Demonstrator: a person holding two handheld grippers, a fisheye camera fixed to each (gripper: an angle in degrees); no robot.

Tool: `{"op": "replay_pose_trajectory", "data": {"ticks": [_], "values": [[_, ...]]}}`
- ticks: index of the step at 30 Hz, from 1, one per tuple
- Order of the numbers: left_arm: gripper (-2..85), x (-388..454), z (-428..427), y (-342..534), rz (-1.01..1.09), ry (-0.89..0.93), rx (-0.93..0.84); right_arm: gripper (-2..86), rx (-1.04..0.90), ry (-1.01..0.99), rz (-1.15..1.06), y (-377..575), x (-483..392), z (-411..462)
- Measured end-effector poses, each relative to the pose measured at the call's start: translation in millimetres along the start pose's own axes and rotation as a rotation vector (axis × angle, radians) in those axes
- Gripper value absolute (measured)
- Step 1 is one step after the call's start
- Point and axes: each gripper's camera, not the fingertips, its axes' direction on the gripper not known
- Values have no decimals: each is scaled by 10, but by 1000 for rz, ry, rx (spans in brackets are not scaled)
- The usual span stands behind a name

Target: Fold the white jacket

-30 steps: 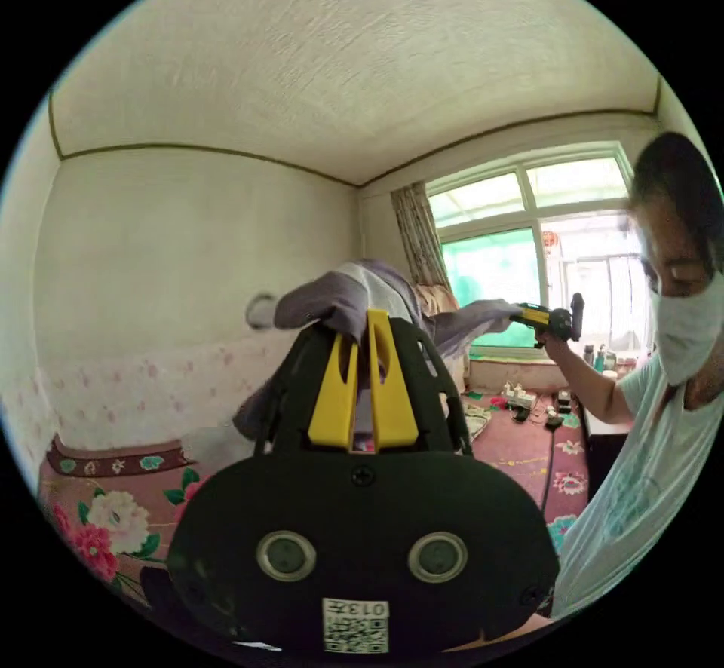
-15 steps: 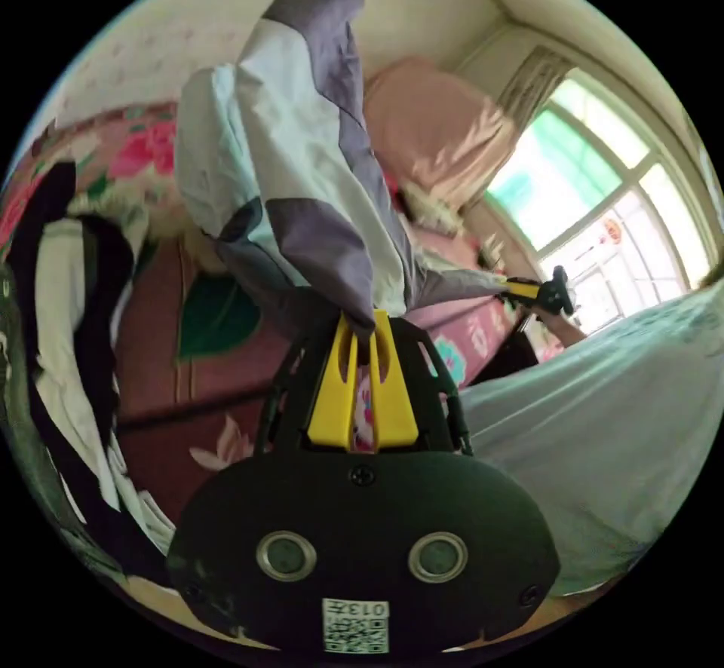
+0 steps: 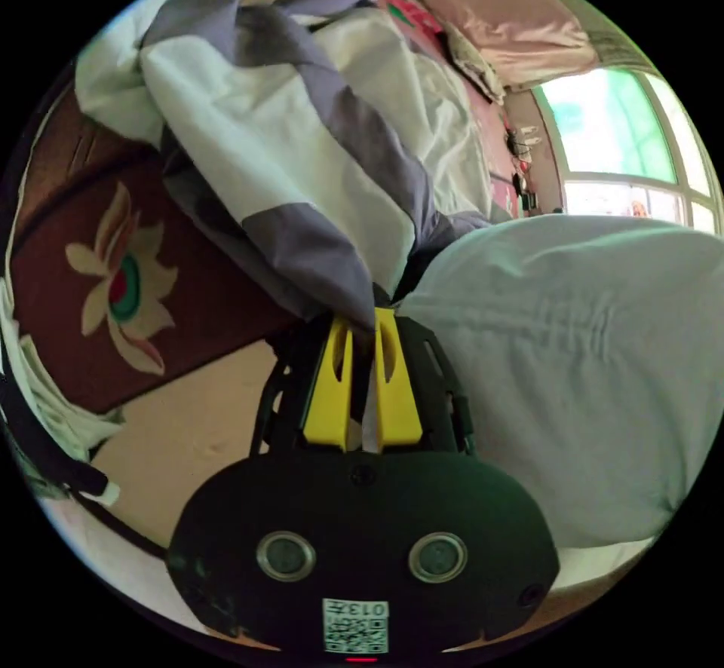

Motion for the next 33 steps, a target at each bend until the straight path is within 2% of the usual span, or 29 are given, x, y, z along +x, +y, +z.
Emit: {"op": "replay_pose_trajectory", "data": {"ticks": [2,4,5,8,12,15,17,20,23,25,27,28,29,30,32,33], "values": [[39,-101,-178,42,-69,-43,75,78,-3,-121,59,111,209,-59],[26,-162,-518,-1,-112,-105,199,92,65,-123,167,206,528,-254],[20,-146,-761,-112,-120,-197,284,103,140,-116,227,228,766,-407],[12,30,-1104,-743,-25,-368,400,97,297,-149,404,29,1417,-618],[1,336,-941,-2031,134,-555,332,88,500,-193,447,-637,2100,-925],[-2,381,-704,-2772,203,-689,273,72,558,-156,383,-1228,2349,-1074],[-3,243,-628,-3110,176,-744,254,63,521,-123,344,-1624,2432,-1041],[-3,-169,-712,-3432,21,-829,273,38,441,-67,319,-2202,2552,-893],[-3,-691,-803,-3489,-99,-855,259,22,392,-27,334,-2591,2721,-739],[-3,-1057,-741,-3429,-160,-883,169,14,309,-25,317,-2774,2822,-565],[-3,-1584,-639,-3091,-272,-978,-1,5,329,-6,285,-2767,2944,-465],[-3,-1677,-710,-2929,-303,-974,53,4,340,-23,281,-2750,2991,-459],[-3,-1918,-885,-2588,-433,-907,118,2,327,-52,301,-2726,3100,-438],[-3,-2130,-1055,-2257,-522,-752,219,0,314,-53,295,-2714,3167,-414],[-4,-2291,-1244,-1902,-637,-618,322,-1,317,-49,288,-2731,3199,-398],[-3,-2240,-1332,-1806,-619,-646,345,-1,295,-32,291,-2779,3197,-411]]}}
